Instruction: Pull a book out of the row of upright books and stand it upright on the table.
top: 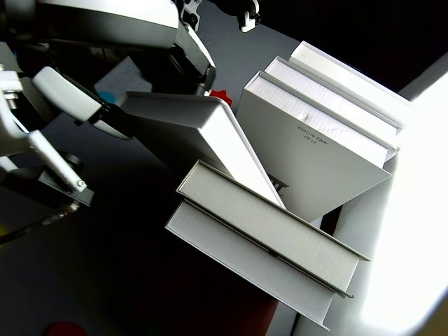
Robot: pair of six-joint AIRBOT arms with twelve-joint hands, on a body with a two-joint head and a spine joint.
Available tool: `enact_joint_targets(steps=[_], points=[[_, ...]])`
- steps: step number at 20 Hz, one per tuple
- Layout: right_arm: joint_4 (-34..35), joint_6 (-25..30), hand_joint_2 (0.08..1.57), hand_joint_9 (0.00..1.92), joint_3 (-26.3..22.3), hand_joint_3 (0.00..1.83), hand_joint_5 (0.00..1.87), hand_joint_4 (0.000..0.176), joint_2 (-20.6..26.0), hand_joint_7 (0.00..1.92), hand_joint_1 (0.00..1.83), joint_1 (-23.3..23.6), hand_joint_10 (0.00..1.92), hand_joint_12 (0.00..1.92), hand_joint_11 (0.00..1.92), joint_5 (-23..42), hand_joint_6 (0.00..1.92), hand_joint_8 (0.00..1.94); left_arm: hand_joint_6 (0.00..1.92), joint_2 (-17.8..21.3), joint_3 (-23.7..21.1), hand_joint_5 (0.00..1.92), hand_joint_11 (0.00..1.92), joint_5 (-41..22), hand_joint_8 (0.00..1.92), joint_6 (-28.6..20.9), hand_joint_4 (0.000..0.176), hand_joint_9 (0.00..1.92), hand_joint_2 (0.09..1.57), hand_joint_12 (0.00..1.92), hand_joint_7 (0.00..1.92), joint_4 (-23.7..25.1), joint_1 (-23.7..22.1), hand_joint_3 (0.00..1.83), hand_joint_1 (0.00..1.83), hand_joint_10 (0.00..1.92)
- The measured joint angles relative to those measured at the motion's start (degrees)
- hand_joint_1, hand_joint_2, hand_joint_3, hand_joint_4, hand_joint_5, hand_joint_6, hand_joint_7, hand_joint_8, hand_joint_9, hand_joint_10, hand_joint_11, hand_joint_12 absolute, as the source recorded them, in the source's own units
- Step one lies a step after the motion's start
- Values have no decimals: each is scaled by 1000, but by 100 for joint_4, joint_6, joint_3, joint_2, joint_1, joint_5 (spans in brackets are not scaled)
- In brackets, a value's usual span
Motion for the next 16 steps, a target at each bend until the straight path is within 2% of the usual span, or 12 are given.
enact_joint_targets(steps=[1,2,3,4,6,8,9,11,12,14,15,16], points=[[203,7,1171,896,-136,1,820,0,111,813,1356,0,1404,1689,634,138,1040,1236,9,-7,-17,413,26,15,4,4,51,540,1020,1302,360,15,0,0,924,31],[317,20,1170,939,-157,0,803,0,140,775,1459,0,1287,1707,616,210,1084,1207,4,-7,-33,404,15,13,0,2,51,535,1026,1298,351,15,0,0,926,28],[485,46,1150,986,-188,0,860,0,201,794,1484,0,1195,1670,650,289,973,1179,4,-7,-33,407,10,4,0,2,51,537,1029,1316,350,44,0,0,926,27],[627,68,1144,1008,-267,0,831,0,319,819,1491,2,1155,1643,668,369,1017,1136,3,-7,-35,405,14,0,0,2,50,537,1028,1324,349,55,0,0,923,26],[695,57,1141,1004,-496,0,866,0,538,807,1491,50,1163,1654,664,494,948,1162,4,-7,-35,409,9,7,2,2,52,549,1025,1349,359,9,20,0,928,29],[748,103,1146,1002,-629,2,804,0,675,817,1492,151,1168,1656,666,629,1004,1160,7,-7,-52,416,30,0,2,0,41,554,1019,1357,358,11,17,0,953,30],[804,136,1141,1004,-695,0,867,0,745,807,1491,214,1162,1653,664,699,947,1161,5,-7,-52,412,35,0,0,2,42,553,1013,1358,349,35,31,0,960,29],[885,133,1146,1002,-717,2,804,0,815,817,1492,258,1168,1656,666,741,1004,1160,7,-7,-52,419,53,4,1,2,37,559,1004,1341,349,35,37,0,974,30],[887,136,1141,1004,-717,0,867,0,837,807,1491,267,1162,1653,664,737,947,1161,5,-7,-52,417,52,0,0,2,35,556,1006,1343,342,35,37,0,977,28],[857,122,1146,1002,-717,2,804,0,898,817,1492,284,1168,1656,666,708,1004,1160,6,-7,-52,420,51,2,3,2,35,557,1004,1363,350,15,44,0,977,27],[861,109,1141,1004,-715,0,867,0,894,807,1491,284,1162,1653,664,693,947,1161,5,-7,-57,421,74,7,3,2,36,566,1002,1349,354,-4,48,0,991,29],[929,37,1139,1016,-715,0,838,0,896,826,1493,284,1140,1634,675,688,1004,1125,1,-7,-57,405,58,0,0,2,31,554,1015,1339,346,15,48,2,993,24]])
